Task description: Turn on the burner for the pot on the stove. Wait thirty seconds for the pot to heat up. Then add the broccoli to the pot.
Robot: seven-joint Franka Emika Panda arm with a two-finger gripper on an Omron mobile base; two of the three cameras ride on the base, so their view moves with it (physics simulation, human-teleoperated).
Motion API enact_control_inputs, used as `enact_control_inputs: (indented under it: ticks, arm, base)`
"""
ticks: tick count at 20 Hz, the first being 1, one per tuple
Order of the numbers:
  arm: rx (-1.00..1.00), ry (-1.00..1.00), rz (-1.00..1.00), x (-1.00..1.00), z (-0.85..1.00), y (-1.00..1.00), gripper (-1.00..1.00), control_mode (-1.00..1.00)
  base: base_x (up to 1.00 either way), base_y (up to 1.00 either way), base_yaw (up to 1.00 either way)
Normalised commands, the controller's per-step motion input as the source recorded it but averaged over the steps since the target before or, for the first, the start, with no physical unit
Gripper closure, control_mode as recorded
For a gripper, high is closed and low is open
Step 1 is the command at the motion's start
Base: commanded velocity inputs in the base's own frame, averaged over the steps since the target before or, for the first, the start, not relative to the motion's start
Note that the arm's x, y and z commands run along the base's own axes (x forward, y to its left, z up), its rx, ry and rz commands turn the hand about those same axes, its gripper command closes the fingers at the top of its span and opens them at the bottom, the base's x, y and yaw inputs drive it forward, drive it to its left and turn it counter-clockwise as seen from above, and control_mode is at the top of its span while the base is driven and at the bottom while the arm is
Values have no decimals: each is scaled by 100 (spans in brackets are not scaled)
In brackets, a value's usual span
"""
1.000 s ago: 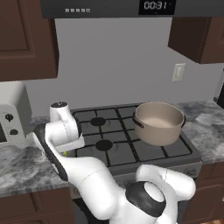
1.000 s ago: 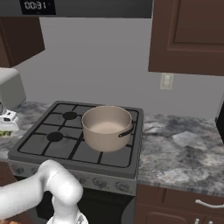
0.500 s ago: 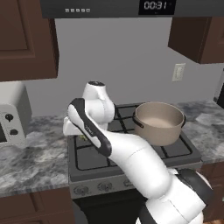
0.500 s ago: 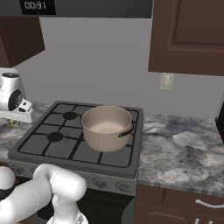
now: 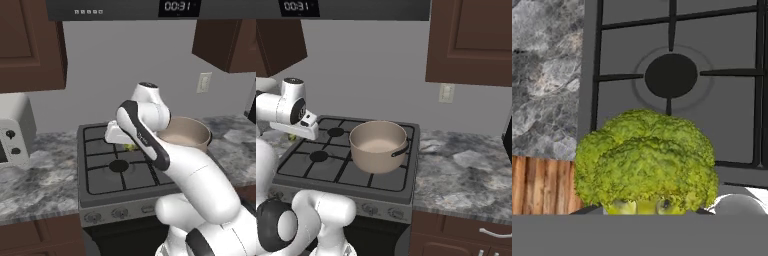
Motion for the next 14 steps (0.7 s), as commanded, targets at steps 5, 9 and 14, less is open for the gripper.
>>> enact_control_inputs:
  ticks: [5,9,14]
  arm:
    - [0,0,-14,0,23,-93,100,-100]
    - [0,0,-13,1,19,-88,100,-100]
    - [0,0,-14,8,14,-78,100,-100]
  base:
    - [0,0,0]
    - [0,0,0]
    - [0,0,0]
